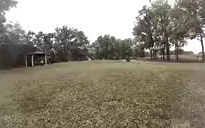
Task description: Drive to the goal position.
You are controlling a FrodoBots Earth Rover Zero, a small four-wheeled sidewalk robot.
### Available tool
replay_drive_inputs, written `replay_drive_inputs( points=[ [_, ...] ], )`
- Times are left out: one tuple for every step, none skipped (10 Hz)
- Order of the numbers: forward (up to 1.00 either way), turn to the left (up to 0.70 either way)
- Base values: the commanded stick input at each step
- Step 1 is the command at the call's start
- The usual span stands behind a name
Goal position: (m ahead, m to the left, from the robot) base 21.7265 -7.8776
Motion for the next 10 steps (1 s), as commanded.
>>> replay_drive_inputs(
  points=[
    [0.70, 0.00],
    [0.70, 0.00],
    [0.70, 0.00],
    [0.70, 0.00],
    [0.70, 0.00],
    [0.70, 0.00],
    [0.70, 0.00],
    [0.70, 0.00],
    [0.70, 0.00],
    [0.70, 0.00]
  ],
)
